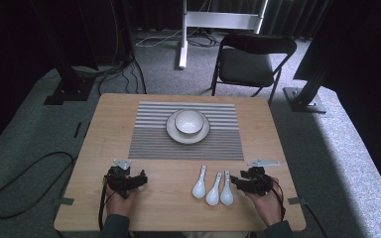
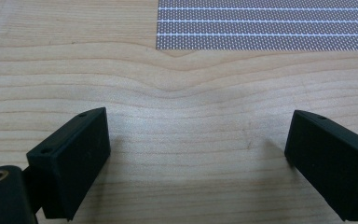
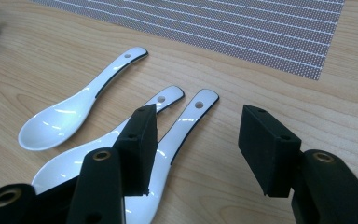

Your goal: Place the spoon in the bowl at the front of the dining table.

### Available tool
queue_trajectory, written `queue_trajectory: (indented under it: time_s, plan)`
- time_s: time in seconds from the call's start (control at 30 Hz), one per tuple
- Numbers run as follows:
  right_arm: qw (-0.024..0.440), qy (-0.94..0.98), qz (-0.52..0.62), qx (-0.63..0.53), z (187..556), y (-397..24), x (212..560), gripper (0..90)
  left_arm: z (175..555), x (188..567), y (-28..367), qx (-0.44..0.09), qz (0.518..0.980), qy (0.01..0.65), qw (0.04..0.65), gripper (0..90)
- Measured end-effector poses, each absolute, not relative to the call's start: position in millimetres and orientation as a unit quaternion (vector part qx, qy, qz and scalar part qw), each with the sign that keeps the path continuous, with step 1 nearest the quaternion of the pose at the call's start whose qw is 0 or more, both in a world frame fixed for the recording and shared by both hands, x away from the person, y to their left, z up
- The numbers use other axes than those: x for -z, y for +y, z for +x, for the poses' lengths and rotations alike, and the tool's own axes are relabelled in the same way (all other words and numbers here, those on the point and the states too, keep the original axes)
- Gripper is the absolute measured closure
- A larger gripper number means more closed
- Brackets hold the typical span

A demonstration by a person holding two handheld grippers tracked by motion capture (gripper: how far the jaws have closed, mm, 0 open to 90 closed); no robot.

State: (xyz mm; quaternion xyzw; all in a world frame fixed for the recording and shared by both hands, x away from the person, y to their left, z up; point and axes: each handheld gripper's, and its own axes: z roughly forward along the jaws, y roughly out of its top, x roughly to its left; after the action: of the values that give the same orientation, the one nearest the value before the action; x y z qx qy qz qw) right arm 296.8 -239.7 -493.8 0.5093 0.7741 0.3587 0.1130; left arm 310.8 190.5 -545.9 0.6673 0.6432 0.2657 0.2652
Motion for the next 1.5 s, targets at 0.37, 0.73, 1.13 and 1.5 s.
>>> queue_trajectory:
  time_s: [0.37, 0.73, 1.13, 1.5]
  plan:
    - [0.111, 0.779, 0.503, -0.357, 296.3, -234.3, 494.6, 46.5, 310.7, 545.9, 190.3, -0.266, 0.667, 0.644, 0.265, 7.0]
    - [0.105, 0.786, 0.504, -0.343, 298.6, -226.1, 504.0, 48.9, 310.7, 545.9, 190.2, -0.266, 0.667, 0.644, 0.265, 7.0]
    - [0.097, 0.787, 0.51, -0.332, 303.3, -219.7, 514.3, 50.4, 310.6, 545.9, 189.6, -0.265, 0.668, 0.642, 0.266, 7.0]
    - [0.093, 0.788, 0.516, -0.323, 307.4, -216.3, 520.8, 50.7, 310.4, 545.8, 189.0, -0.264, 0.671, 0.64, 0.265, 7.0]
